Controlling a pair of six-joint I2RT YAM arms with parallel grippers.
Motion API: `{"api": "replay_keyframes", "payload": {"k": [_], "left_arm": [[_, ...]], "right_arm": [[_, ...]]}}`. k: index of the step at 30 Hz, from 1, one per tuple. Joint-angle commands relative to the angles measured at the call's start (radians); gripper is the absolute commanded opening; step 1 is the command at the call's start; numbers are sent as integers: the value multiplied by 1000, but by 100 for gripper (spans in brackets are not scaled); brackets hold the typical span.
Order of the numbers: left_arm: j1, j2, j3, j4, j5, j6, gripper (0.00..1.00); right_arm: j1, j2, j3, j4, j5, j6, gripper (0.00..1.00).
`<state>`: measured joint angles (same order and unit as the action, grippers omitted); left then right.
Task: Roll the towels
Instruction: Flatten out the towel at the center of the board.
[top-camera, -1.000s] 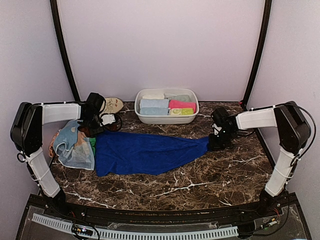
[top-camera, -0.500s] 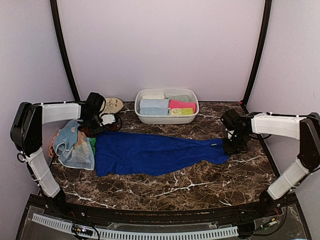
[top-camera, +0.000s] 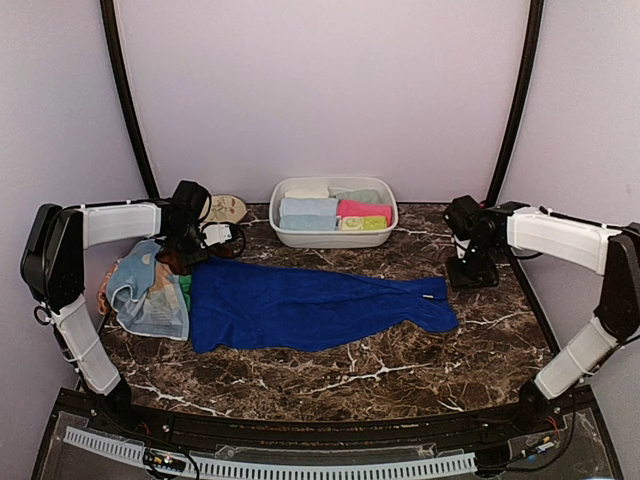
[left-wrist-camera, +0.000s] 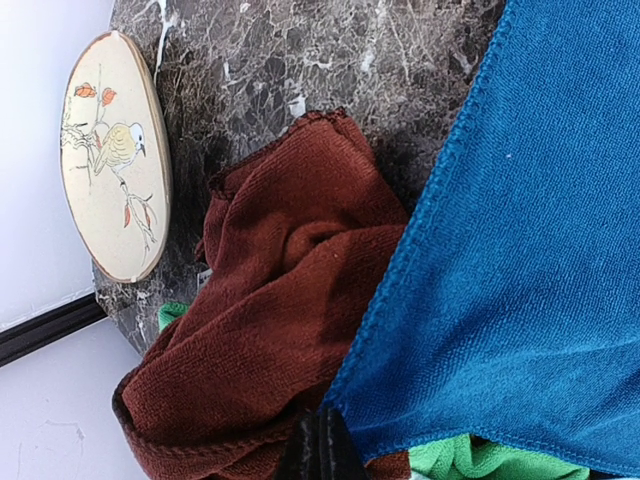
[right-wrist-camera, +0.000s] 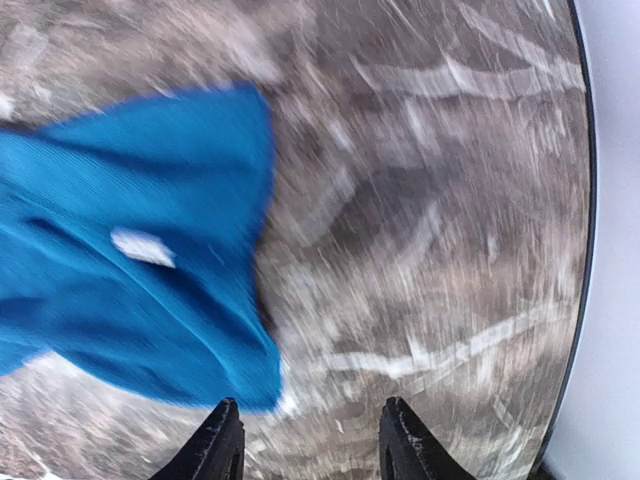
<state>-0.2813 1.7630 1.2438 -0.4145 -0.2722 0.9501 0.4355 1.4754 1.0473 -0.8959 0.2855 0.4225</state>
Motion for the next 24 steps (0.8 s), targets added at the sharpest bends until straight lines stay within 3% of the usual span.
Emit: {"api": "replay_keyframes", "payload": {"k": [1,8,21,24], "left_arm": [[1,-29,22,-29,-1,-2,0],[2,-29,17,-27,-15,9,0],[2,-30,16,-34,-22,7,0],[1,-30,15,-35,-25,7,0]], "right_arm": [[0,167,158,74,-29,-168,46],[14,293,204,82,-67,-256,53],[42,368,155,156,-103,-243,38],[41,373,140,156,-86,-238,39]]}}
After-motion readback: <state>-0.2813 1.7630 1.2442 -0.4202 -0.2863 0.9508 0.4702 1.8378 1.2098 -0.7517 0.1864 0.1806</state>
